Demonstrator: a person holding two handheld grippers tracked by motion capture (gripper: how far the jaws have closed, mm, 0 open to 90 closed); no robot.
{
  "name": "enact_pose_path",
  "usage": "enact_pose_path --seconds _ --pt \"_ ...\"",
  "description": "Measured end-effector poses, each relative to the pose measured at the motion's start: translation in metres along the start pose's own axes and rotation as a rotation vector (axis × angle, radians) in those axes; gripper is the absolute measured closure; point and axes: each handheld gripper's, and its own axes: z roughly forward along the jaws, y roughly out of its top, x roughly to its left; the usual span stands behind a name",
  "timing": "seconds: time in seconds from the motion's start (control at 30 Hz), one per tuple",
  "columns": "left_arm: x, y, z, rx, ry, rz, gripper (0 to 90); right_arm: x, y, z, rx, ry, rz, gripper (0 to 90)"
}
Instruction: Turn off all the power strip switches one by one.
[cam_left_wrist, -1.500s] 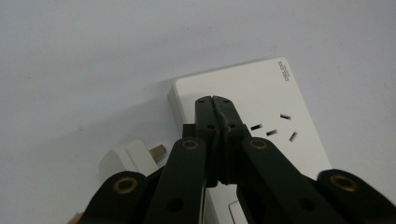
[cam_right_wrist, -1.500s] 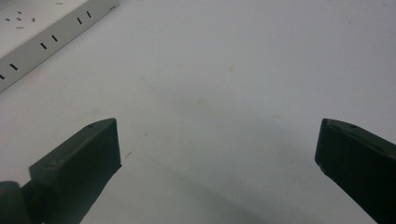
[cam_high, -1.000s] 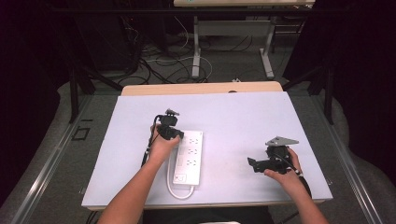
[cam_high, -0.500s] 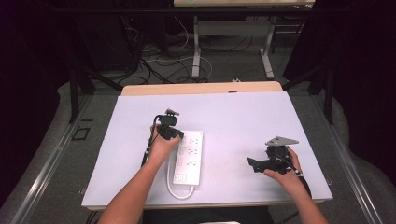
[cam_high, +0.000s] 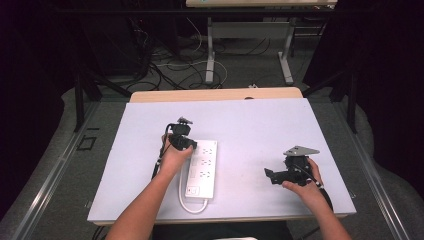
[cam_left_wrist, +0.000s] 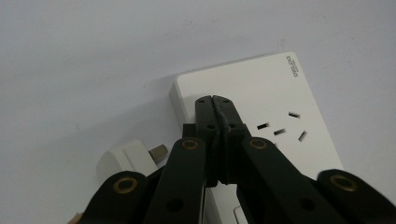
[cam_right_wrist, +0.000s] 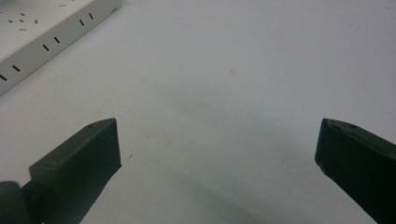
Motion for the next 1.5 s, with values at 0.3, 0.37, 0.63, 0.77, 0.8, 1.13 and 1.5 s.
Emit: enact_pose_path --seconds 0.3,0.37,0.63,0.77,0.8,1.13,1.5 --pt "0.002 -0.002 -0.005 -0.016 0.0 -0.002 90.0 -0.002 -0.001 0.0 -0.002 -0.001 -0.002 0.0" --pt "0.004 -0.002 -0.01 -0.026 -0.008 -0.002 90.0 -0.002 -0.001 0.0 -0.002 -0.002 -0.002 0.0" --pt "0.007 -0.009 -0.024 -0.068 -0.014 -0.005 90.0 -0.002 -0.001 -0.001 -0.005 -0.003 0.004 0.0" --pt "0.012 -0.015 -0.035 -0.094 -0.021 0.001 88.5 -0.002 0.0 -0.002 -0.004 -0.003 0.005 0.0" --pt "0.013 -0.017 -0.038 -0.099 -0.026 0.006 88.1 -0.002 0.0 -0.002 -0.005 -0.004 0.005 0.0" --pt "0.025 -0.035 -0.066 -0.164 -0.052 0.019 75.9 -0.001 0.0 -0.002 -0.008 -0.005 0.006 0.0" --pt "0.04 -0.057 -0.086 -0.253 -0.055 0.009 47.7 -0.001 0.0 -0.002 -0.009 -0.007 0.007 0.0"
